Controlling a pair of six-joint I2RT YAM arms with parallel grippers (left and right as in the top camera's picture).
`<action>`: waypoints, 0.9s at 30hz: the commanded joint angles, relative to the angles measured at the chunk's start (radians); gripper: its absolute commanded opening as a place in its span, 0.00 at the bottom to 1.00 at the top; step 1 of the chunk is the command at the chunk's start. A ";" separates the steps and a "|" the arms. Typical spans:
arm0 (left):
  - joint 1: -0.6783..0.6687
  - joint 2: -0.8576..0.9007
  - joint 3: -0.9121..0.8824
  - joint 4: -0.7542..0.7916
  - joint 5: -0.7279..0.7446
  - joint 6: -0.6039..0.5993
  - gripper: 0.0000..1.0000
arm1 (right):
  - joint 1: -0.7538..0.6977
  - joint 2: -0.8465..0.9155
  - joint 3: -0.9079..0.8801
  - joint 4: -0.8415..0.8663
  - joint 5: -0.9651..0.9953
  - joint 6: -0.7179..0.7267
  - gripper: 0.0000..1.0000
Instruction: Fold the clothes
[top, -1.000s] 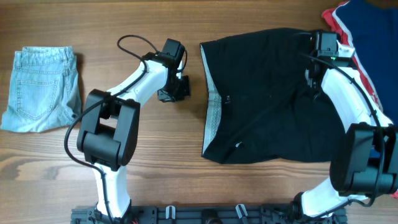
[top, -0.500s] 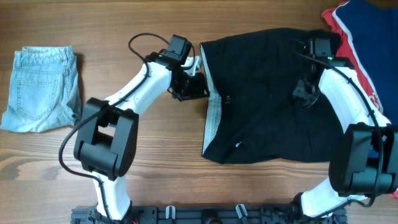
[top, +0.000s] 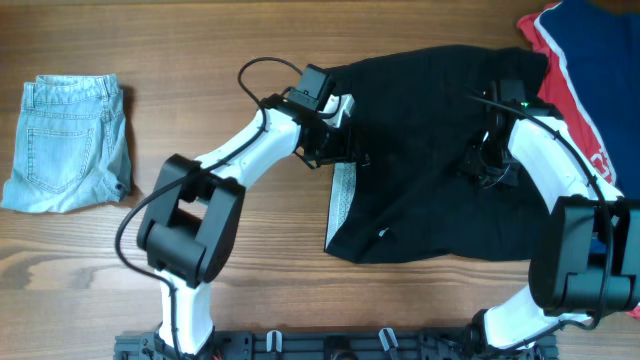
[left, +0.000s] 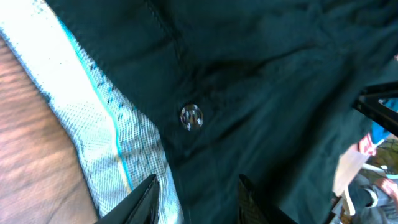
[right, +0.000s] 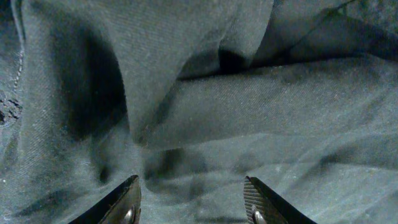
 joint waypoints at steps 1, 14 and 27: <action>-0.033 0.064 -0.008 0.036 0.019 -0.009 0.38 | 0.003 0.000 -0.005 0.003 -0.020 -0.019 0.54; -0.070 0.107 -0.008 0.060 -0.097 -0.010 0.36 | 0.003 0.000 -0.005 0.002 -0.020 -0.020 0.55; -0.077 0.107 -0.008 0.164 -0.050 -0.058 0.15 | 0.003 0.000 -0.005 0.003 -0.020 -0.020 0.55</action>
